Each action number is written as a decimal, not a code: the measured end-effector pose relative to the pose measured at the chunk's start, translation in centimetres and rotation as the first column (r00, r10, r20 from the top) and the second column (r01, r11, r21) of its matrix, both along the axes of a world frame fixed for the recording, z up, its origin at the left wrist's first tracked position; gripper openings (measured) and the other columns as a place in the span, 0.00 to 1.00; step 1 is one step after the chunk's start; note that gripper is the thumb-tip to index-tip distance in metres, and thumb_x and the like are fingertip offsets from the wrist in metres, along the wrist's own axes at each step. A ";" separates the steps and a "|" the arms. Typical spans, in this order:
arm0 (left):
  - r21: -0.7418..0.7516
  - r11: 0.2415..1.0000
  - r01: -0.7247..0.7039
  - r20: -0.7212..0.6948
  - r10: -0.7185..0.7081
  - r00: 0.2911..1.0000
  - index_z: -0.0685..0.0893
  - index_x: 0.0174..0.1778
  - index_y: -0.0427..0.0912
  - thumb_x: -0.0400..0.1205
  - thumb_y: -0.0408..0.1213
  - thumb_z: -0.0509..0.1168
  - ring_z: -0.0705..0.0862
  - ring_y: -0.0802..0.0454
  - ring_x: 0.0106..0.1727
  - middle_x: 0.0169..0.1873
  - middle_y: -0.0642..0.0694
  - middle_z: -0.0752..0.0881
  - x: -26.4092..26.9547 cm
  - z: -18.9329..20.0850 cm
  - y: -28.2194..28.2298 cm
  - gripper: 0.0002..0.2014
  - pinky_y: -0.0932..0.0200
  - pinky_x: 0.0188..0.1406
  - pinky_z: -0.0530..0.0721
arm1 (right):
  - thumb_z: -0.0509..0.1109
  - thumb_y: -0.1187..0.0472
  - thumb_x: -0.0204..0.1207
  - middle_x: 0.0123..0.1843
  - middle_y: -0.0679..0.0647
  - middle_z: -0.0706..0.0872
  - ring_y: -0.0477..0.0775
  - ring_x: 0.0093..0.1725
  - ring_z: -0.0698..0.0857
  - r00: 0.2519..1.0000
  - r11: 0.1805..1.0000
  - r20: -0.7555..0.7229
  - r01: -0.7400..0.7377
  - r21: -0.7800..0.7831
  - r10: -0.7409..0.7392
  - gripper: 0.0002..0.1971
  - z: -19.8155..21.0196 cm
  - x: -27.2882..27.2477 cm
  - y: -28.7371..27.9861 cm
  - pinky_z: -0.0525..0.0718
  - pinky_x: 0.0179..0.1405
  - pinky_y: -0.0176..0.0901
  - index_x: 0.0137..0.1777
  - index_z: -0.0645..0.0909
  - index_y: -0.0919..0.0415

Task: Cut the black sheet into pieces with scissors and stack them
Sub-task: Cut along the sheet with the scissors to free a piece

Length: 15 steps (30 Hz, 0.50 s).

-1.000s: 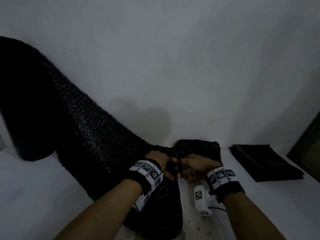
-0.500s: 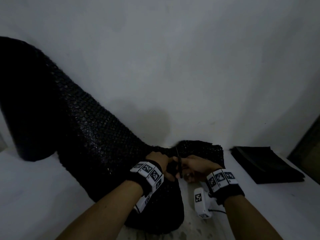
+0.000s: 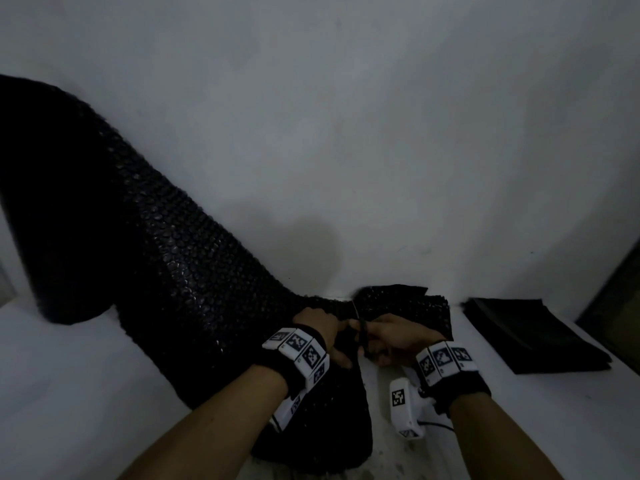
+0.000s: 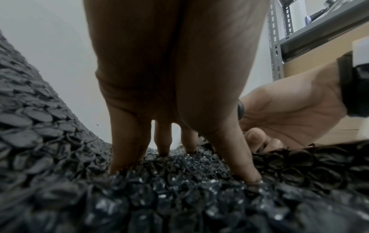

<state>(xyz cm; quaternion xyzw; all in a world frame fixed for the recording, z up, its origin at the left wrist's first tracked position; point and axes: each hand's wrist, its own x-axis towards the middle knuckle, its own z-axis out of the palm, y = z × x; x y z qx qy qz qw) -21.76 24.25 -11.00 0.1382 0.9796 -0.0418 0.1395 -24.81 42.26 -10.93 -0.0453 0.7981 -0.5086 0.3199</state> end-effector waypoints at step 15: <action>0.013 1.000 0.019 0.006 -0.019 1.000 0.71 0.80 0.51 0.73 0.72 0.66 0.84 0.40 0.61 0.63 0.40 0.83 0.5 0.5 -0.2 0.43 0.47 0.58 0.85 | 0.71 0.56 0.83 0.27 0.59 0.83 0.50 0.21 0.78 0.999 0.999 0.025 0.031 -0.014 -0.031 0.14 1.3 -0.6 -0.2 0.75 0.26 0.42 0.43 0.83 0.68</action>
